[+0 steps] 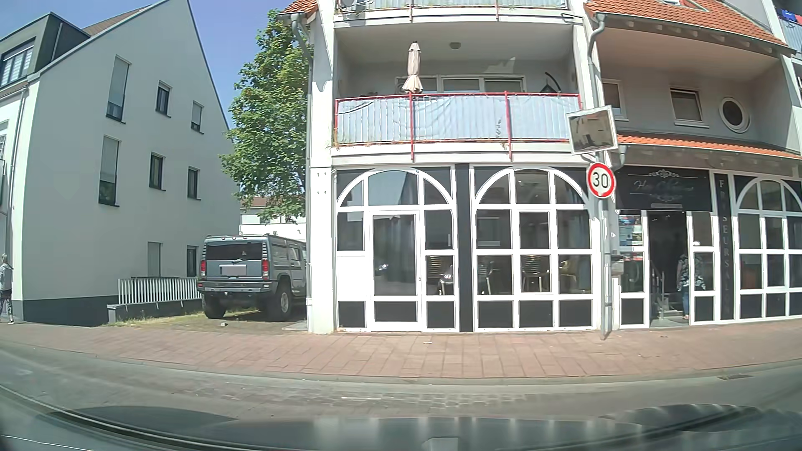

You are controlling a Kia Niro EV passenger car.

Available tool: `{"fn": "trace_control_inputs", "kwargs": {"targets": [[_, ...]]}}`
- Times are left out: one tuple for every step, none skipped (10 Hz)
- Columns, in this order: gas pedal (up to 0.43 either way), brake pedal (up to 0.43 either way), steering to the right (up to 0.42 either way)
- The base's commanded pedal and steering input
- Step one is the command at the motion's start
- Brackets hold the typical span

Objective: Follow the waypoints while adhering to traffic rules and regulations

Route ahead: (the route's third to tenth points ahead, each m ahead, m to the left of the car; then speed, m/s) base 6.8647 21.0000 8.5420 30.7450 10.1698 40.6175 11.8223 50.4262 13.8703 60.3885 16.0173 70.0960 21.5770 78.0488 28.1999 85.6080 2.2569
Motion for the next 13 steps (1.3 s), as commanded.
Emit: {"fn": "trace_control_inputs", "kwargs": {"targets": [[0.311, 0.0, -0.759], [0.311, 0.0, -0.758], [0.311, 0.0, -0.759], [0.311, 0.0, -0.76], [0.299, 0.0, -0.757], [0.268, 0.0, -0.754], [0.26, 0.0, -0.749], [0.24, 0.0, -0.743], [0.24, 0.0, -0.735], [0.24, 0.0, -0.722], [0.24, 0.0, -0.709], [0.228, 0.0, -0.695], [0.209, 0.0, -0.678]]}}
